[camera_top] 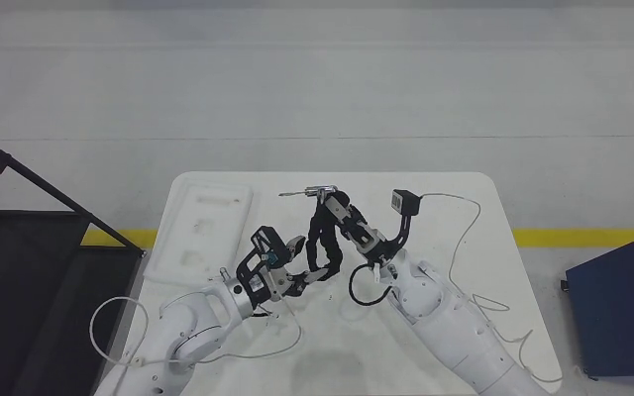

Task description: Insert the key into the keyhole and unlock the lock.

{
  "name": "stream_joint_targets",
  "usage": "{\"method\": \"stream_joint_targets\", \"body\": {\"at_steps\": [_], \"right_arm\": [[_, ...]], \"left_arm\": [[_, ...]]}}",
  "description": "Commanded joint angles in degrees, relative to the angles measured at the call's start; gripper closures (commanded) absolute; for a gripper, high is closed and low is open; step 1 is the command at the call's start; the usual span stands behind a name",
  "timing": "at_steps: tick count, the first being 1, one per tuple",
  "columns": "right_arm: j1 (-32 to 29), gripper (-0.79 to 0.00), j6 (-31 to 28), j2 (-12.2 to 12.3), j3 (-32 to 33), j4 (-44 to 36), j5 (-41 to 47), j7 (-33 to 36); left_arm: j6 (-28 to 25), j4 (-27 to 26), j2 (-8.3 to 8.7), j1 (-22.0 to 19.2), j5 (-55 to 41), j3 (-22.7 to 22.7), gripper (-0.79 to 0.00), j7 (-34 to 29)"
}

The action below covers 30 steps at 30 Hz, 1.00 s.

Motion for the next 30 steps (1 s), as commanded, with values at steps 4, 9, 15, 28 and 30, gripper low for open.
{"method": "stream_joint_targets", "body": {"at_steps": [4,9,15,28,30], "right_arm": [[-0.6,0.000,-0.3,-0.4,0.8,-0.5,-0.3,0.6],[-1.0,0.000,-0.9,-0.8,1.2,-1.0,-0.6,1.4],[-1.9,0.000,-1.5,-1.1,2.3,-1.3,-0.9,1.9],[-2.8,0.000,-2.0,-2.1,3.5,-1.4,-0.4,3.2],[-3.0,0.000,-2.0,-2.2,3.6,-1.5,-0.5,3.3]], "left_arm": [[2.4,0.1,-0.14,0.4,2.1,-0.2,-0.717,0.1],[5.7,0.5,-0.51,-0.7,3.6,0.3,-0.637,-0.7],[13.5,0.5,-1.13,-1.8,5.6,0.3,-0.360,-2.4],[14.0,-1.5,-2.18,-1.3,1.5,2.2,-0.363,0.8],[14.5,-1.2,-2.36,-1.9,2.0,2.6,-0.351,1.0]]}}
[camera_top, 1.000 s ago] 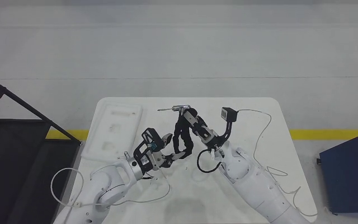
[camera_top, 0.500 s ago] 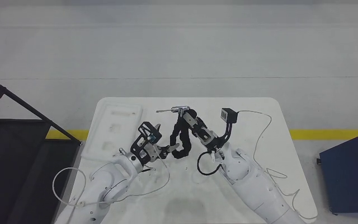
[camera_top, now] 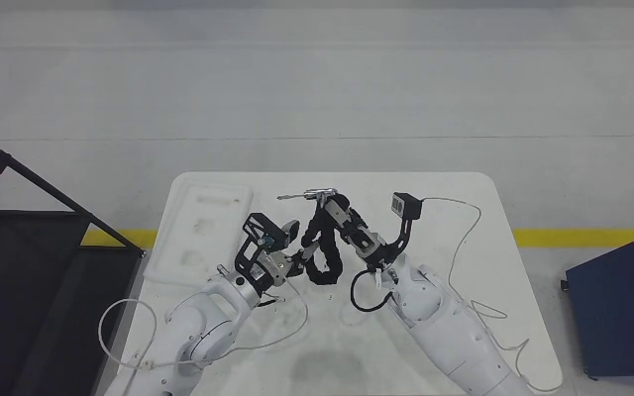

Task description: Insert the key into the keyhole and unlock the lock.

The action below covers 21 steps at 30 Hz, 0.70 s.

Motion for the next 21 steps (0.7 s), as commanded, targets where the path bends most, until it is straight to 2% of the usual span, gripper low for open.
{"method": "stream_joint_targets", "body": {"at_steps": [1,5,7,8,15,18,21], "right_arm": [[-0.2,0.000,0.0,-0.1,0.1,-0.2,-0.1,0.2],[-0.8,0.000,0.0,-0.3,0.4,-0.8,-0.6,1.1],[-1.3,0.000,0.2,-0.4,0.5,-1.0,-0.7,1.6],[-1.5,0.000,0.2,-0.4,0.5,-1.0,-0.7,1.8],[-1.9,0.000,0.5,-0.8,1.4,-0.2,-0.5,1.5],[-2.2,0.000,1.5,-1.0,1.7,-0.1,-0.6,1.1],[-2.4,0.000,2.0,-1.2,2.0,-0.1,-0.9,0.9]], "left_arm": [[1.2,0.5,-0.22,-0.5,0.3,0.3,-0.336,-0.2],[3.9,0.4,-0.71,-1.5,-0.9,0.7,-0.277,-0.8],[3.9,0.0,-0.83,-2.1,0.1,0.9,-0.163,-1.1],[3.6,-0.2,-0.88,-2.5,0.8,1.1,0.000,-1.2],[2.0,-2.5,-1.28,-2.9,1.2,2.5,0.000,-2.0],[-0.6,-5.1,-1.26,-2.2,1.0,3.2,0.000,-3.5],[0.2,-7.8,-1.22,-0.6,1.4,2.9,0.000,-4.8]]}}
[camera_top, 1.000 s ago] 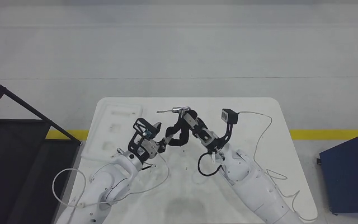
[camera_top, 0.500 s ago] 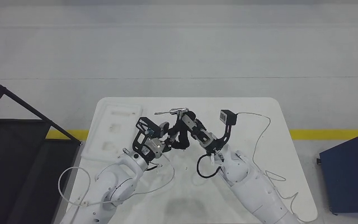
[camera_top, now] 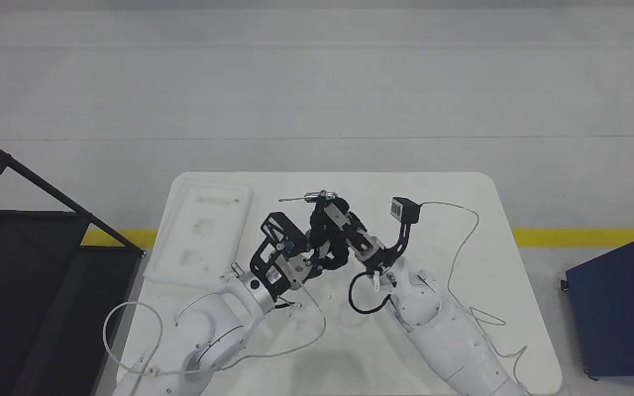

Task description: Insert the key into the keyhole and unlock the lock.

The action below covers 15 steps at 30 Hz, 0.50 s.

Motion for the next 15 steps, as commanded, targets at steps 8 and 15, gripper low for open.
{"method": "stream_joint_targets", "body": {"at_steps": [8,15], "right_arm": [[-0.6,0.000,2.2,-0.6,0.8,0.2,-0.9,-1.3],[-0.9,0.000,5.4,-1.1,0.9,0.6,-4.9,-2.0]], "left_arm": [[2.2,-11.2,0.26,3.2,2.5,-4.0,0.000,-1.7],[1.3,-11.7,-0.22,-0.9,5.1,-4.1,0.000,1.9]]}}
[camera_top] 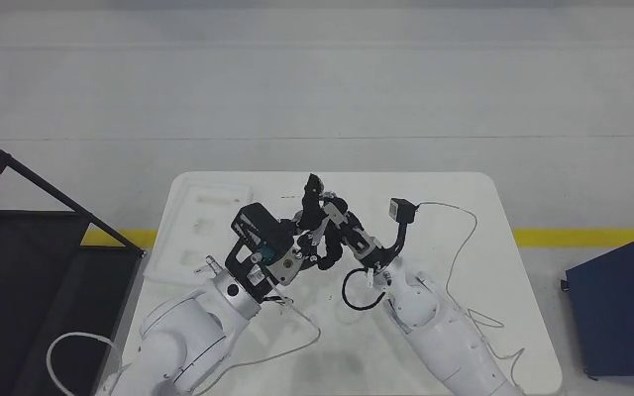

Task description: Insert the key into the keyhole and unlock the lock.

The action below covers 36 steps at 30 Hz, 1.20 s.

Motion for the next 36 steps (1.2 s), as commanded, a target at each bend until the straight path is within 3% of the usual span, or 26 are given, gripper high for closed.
{"method": "stream_joint_targets", "body": {"at_steps": [1,13,15,20,24,31,36], "right_arm": [[-0.1,0.000,1.1,-0.2,0.0,0.0,-1.1,-0.6],[-0.4,0.000,8.4,-0.8,2.3,-0.2,-9.1,-6.1],[-0.2,0.000,11.0,-0.9,2.9,0.2,-10.7,-7.3],[-1.1,0.000,16.8,-0.8,4.7,-0.8,-17.0,-10.7],[-3.1,0.000,17.8,-0.5,7.0,-2.2,-17.8,-12.1],[-5.7,0.000,20.2,1.0,13.8,-7.3,-23.3,-7.8],[-9.7,0.000,24.4,1.9,15.9,-13.1,-28.3,-0.1]], "left_arm": [[0.5,0.0,-0.27,-0.8,0.2,1.0,0.000,1.2],[2.6,0.0,-1.06,-0.4,7.0,5.7,0.000,-1.4],[2.8,0.0,-0.98,0.8,9.4,5.9,0.000,-4.1],[4.8,0.0,-1.02,4.5,4.7,4.6,0.000,-8.5],[3.6,0.0,-0.73,7.3,4.9,3.3,0.000,-10.8],[3.7,0.0,-0.27,15.2,2.0,1.6,0.000,-13.4],[-2.0,0.0,0.42,19.3,2.5,1.9,0.000,-19.3]]}}
